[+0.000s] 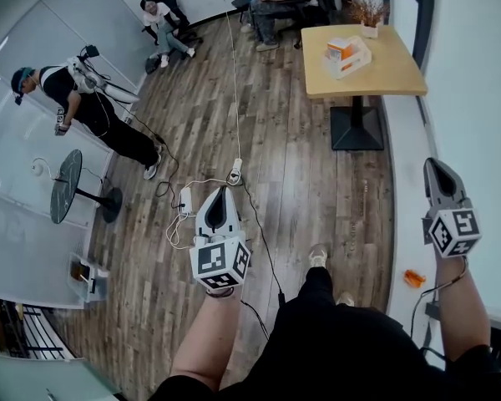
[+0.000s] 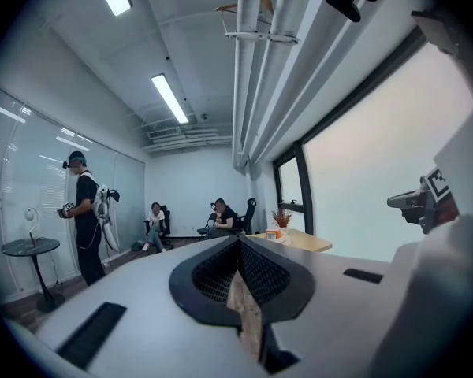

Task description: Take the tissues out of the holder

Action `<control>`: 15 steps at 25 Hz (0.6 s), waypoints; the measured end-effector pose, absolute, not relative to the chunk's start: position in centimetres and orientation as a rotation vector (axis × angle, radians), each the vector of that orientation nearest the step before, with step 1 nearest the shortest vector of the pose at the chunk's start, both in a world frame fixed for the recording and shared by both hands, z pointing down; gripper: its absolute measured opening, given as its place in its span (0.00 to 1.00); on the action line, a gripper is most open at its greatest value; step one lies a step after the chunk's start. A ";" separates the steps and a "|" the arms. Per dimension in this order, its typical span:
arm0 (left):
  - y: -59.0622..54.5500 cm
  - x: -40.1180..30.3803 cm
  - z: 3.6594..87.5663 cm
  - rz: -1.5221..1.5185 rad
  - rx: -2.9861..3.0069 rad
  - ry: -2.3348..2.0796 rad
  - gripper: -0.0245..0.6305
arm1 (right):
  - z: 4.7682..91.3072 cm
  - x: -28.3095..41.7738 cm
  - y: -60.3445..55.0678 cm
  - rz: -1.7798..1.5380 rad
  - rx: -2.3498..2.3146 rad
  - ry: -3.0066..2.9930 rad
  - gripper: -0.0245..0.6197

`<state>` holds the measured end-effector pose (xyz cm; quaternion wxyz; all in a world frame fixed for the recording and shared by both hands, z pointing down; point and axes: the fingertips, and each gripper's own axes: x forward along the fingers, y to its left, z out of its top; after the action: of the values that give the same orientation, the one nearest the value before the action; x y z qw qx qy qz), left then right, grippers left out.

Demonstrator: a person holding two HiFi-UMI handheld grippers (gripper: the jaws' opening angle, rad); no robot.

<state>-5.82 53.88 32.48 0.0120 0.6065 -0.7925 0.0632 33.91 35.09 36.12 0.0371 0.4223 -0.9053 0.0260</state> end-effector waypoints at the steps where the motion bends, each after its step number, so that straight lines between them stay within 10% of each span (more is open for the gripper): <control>1: 52.5 -6.3 32.4 0.199 1.905 -2.466 0.04 | 36.2 33.6 34.2 0.084 1.309 -2.771 0.05; 15: 36.2 -14.1 31.0 0.203 2.065 -2.392 0.04 | 34.3 25.7 22.1 0.031 1.408 -2.781 0.05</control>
<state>-14.11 36.18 30.99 -0.0123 0.6521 -0.7553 0.0642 25.73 22.10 34.34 0.0123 0.4516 -0.8921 0.0099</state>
